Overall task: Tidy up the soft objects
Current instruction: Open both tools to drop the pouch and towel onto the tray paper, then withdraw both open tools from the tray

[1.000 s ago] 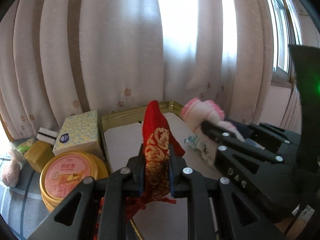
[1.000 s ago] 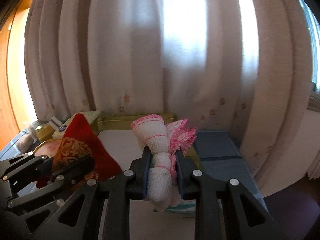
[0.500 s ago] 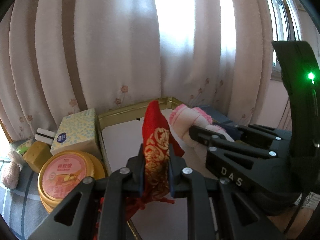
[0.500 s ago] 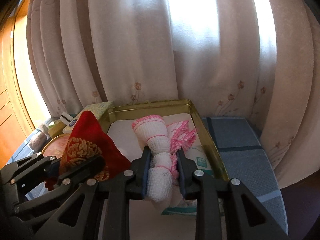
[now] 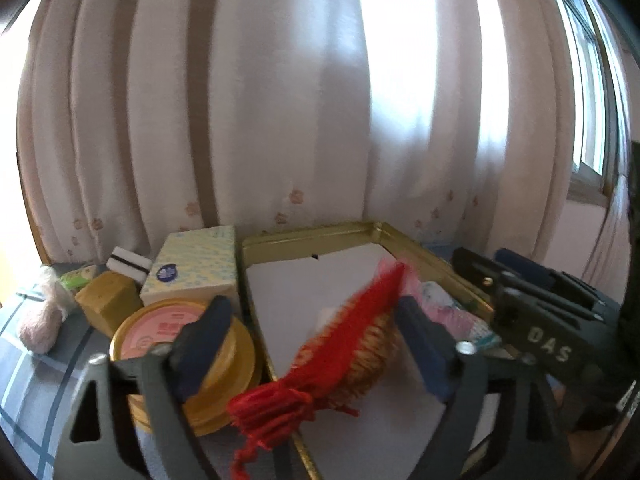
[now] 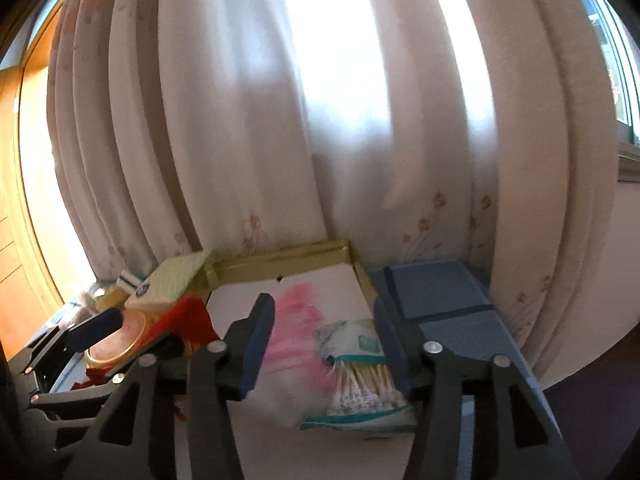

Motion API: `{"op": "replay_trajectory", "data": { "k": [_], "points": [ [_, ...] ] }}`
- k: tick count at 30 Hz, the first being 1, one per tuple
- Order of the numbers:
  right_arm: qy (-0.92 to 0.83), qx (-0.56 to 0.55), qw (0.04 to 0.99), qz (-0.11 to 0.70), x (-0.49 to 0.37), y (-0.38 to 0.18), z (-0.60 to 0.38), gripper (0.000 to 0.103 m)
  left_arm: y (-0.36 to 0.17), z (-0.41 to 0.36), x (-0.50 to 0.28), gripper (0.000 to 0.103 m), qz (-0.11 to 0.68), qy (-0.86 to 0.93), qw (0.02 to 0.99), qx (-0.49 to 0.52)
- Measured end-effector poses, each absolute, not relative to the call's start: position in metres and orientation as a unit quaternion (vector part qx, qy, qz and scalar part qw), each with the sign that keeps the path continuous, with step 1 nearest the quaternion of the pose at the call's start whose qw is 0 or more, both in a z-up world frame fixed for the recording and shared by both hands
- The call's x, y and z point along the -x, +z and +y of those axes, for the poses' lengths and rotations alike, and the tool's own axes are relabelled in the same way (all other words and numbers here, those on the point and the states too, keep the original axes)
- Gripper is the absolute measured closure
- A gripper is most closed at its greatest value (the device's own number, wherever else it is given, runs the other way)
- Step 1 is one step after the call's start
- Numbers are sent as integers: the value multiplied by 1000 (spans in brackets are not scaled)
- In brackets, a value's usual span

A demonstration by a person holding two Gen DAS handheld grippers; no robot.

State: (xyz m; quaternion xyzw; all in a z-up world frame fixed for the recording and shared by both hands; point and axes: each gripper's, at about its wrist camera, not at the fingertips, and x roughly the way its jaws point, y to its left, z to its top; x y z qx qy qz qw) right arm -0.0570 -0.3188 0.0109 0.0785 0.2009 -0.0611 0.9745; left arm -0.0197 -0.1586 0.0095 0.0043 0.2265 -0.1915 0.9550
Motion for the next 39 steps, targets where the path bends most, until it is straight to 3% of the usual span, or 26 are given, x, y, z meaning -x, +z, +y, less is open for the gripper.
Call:
{"op": "replay_trajectory", "data": {
  "k": [2,4,15,32,39],
  "points": [
    [-64,-81,977,188,62,13,-320,44,11,-153,23,1,216,-193,957,5],
    [-72,-79,979,173,67,16,-319,36,14,-150,29,1,199,-194,961,7],
    [-154,-21,983,96,97,30,-299,30,20,-122,35,1,151,-125,980,-30],
    [-278,-133,949,62,129,28,-327,30,14,-91,28,1,164,-87,983,-5],
    [-293,-131,946,34,135,31,-303,30,13,-76,27,1,165,-76,983,-2]
  ]
}}
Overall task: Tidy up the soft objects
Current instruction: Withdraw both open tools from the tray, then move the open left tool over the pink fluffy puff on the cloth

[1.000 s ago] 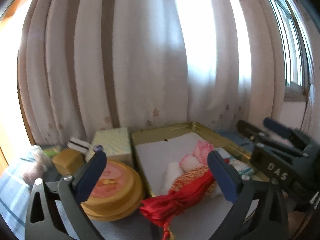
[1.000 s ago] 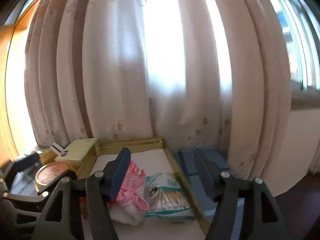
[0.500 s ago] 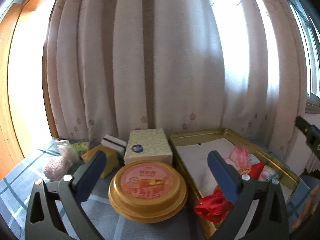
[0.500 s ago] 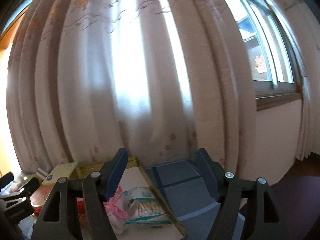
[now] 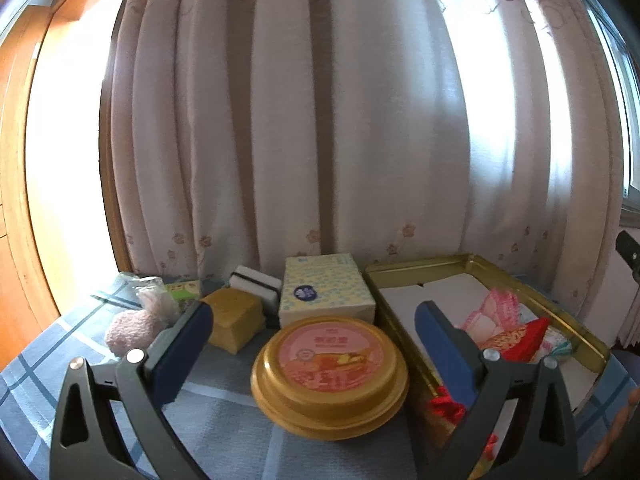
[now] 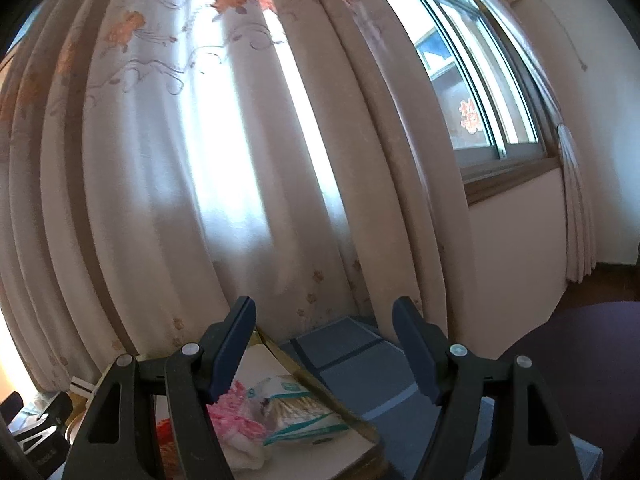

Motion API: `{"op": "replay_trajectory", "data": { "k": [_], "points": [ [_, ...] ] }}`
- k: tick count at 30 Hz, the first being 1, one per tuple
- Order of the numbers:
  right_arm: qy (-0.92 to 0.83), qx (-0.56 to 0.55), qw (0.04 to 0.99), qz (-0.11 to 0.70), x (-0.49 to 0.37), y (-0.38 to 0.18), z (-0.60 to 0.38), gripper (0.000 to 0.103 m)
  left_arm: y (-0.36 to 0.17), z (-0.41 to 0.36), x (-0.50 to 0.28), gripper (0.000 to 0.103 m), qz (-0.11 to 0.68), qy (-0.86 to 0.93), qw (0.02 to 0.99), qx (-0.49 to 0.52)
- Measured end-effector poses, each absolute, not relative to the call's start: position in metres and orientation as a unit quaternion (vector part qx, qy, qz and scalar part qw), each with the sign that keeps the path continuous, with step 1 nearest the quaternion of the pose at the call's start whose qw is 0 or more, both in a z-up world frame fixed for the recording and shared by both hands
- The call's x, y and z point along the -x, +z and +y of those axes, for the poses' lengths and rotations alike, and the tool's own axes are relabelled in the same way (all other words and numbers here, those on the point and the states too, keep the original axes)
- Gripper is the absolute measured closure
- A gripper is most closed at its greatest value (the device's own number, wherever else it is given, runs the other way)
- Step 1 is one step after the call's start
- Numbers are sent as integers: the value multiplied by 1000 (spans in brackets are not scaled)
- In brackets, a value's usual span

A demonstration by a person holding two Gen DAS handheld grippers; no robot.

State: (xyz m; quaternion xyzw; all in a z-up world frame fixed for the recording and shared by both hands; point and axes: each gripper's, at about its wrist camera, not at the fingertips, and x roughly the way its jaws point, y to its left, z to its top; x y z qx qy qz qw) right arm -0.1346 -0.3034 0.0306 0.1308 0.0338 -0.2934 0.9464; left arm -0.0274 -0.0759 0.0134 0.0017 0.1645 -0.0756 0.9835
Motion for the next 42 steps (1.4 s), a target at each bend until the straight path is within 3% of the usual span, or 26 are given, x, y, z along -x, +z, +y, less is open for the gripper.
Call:
{"op": "replay_trajectory", "data": {
  "k": [16,42],
  "points": [
    [-270,-86,959,14,111,33,-218,30,13,-25,17,1,157,-38,987,0],
    [-188,-63,977,72,56,29,-111,29,7,78,-17,1,178,25,983,17]
  ]
}}
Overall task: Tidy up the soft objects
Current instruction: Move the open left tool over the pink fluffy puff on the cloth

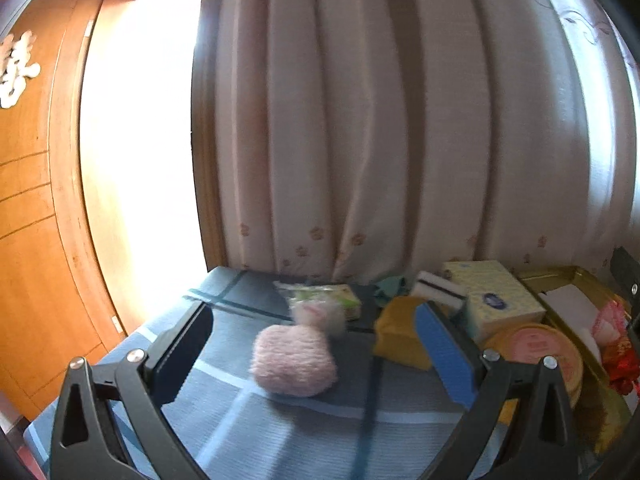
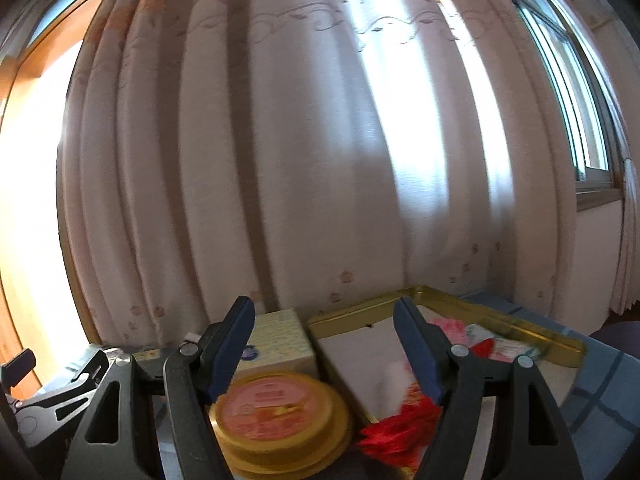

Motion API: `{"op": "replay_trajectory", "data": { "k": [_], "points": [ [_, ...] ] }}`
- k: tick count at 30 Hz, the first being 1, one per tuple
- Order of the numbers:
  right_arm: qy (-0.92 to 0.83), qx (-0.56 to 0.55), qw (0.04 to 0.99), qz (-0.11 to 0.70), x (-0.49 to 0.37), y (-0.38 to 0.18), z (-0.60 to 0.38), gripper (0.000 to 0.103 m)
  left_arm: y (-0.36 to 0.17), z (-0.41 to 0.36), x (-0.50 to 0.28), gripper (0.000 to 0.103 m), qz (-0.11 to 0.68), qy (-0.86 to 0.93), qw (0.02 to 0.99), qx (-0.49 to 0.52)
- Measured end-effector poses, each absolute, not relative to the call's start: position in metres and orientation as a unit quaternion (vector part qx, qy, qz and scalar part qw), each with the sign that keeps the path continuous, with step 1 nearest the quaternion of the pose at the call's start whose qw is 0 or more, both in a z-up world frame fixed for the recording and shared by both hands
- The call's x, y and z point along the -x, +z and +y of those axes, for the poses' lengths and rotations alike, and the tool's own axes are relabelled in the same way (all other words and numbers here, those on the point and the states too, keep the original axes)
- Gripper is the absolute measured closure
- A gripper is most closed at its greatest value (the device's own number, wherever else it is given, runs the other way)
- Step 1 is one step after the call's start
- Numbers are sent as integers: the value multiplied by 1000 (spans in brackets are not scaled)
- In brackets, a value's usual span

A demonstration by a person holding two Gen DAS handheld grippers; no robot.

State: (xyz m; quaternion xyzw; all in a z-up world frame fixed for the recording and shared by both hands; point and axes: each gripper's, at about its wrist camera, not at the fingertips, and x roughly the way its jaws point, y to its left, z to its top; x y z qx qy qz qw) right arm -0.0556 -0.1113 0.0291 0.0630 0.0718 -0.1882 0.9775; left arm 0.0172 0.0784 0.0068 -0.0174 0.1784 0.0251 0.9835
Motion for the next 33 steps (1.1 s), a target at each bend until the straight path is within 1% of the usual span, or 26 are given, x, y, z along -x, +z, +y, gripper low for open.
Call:
{"op": "replay_trajectory", "data": {
  "k": [8,13,16,21,23,25,27,29,30,31,32,33],
  "points": [
    [-147,-63,983,90,40,25,-79,29,2,132,-36,1,211,55,976,11],
    [-120,-64,984,112,29,22,-66,29,-4,150,-56,1,243,55,968,9],
    [-107,-61,985,123,24,21,-63,29,-10,146,-69,1,265,26,964,0],
    [-93,-73,983,140,18,16,-66,29,-19,115,-92,1,305,-35,951,-28],
    [-91,-79,982,147,16,15,-68,29,-22,102,-102,5,320,-39,946,-42],
    [-91,-80,982,146,17,15,-69,29,-28,94,-111,6,339,-46,938,-54],
    [-91,-77,982,145,17,15,-68,29,-34,91,-119,13,362,-46,929,-58],
    [-90,-71,982,149,16,15,-65,29,-38,98,-126,36,378,-43,924,-38],
    [-90,-68,982,151,16,15,-64,29,-39,104,-129,43,385,-46,921,-19],
    [-89,-65,982,153,15,14,-63,29,-40,109,-130,56,390,-52,919,-2],
    [-89,-62,982,154,14,14,-62,29,-42,117,-131,65,395,-58,916,22],
    [-88,-60,982,155,13,14,-61,29,-43,122,-132,68,397,-60,915,38]
  ]
}}
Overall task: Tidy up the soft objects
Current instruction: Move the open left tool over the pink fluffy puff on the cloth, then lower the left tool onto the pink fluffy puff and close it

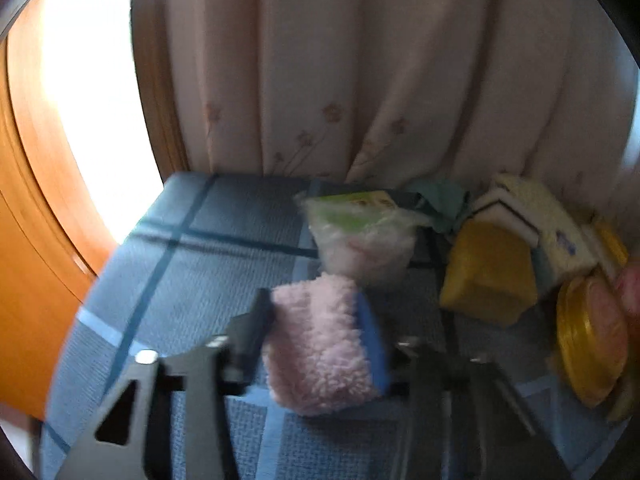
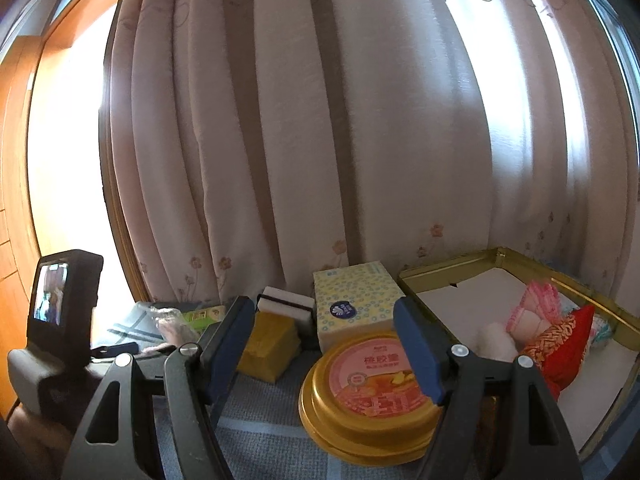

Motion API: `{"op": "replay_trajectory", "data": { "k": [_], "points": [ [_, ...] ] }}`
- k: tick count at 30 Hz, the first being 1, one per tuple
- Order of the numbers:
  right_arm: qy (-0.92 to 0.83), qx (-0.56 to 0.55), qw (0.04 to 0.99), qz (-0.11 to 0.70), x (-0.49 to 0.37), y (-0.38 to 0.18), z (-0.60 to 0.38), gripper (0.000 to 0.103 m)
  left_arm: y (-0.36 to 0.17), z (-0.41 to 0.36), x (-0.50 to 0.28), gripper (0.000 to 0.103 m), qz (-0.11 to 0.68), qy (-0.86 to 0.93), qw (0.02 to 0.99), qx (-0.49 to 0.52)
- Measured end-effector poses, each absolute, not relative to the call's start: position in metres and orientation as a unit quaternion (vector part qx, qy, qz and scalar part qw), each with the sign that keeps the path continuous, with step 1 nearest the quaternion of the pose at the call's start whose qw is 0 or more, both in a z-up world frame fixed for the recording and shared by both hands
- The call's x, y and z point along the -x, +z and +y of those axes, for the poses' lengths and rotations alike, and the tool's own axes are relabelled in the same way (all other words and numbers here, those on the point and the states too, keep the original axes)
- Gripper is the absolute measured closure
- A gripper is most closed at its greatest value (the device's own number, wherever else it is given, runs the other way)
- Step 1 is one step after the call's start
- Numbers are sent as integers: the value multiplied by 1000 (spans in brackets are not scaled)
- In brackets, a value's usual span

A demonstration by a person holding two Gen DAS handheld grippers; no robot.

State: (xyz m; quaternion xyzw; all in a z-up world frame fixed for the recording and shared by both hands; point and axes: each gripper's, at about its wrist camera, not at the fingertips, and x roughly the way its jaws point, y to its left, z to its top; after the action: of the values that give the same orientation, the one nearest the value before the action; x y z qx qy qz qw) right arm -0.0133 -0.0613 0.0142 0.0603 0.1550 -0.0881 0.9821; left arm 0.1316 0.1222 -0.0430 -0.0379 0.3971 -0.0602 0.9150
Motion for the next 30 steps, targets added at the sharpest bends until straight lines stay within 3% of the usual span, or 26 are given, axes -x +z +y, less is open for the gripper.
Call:
{"op": "replay_trajectory", "data": {
  "k": [2,6,12,20,24,27,30],
  "points": [
    [-87,-55,982,158,12,14,-59,29,-43,133,-130,83,394,-68,914,71],
    [-68,-35,983,167,7,13,-51,29,-42,157,-124,93,370,-70,917,134],
    [21,-25,980,197,-7,9,-30,29,-26,192,-108,94,278,34,947,156],
    [115,-10,939,325,-62,-11,14,29,-34,214,-118,94,286,47,939,183],
    [134,2,933,335,-75,-9,29,29,-36,226,-115,94,293,59,933,199],
    [146,-1,929,339,-90,-5,38,29,-35,236,-113,88,286,85,932,207],
    [171,-3,915,365,-110,-13,53,29,-37,242,-112,64,280,113,930,211]
  ]
}}
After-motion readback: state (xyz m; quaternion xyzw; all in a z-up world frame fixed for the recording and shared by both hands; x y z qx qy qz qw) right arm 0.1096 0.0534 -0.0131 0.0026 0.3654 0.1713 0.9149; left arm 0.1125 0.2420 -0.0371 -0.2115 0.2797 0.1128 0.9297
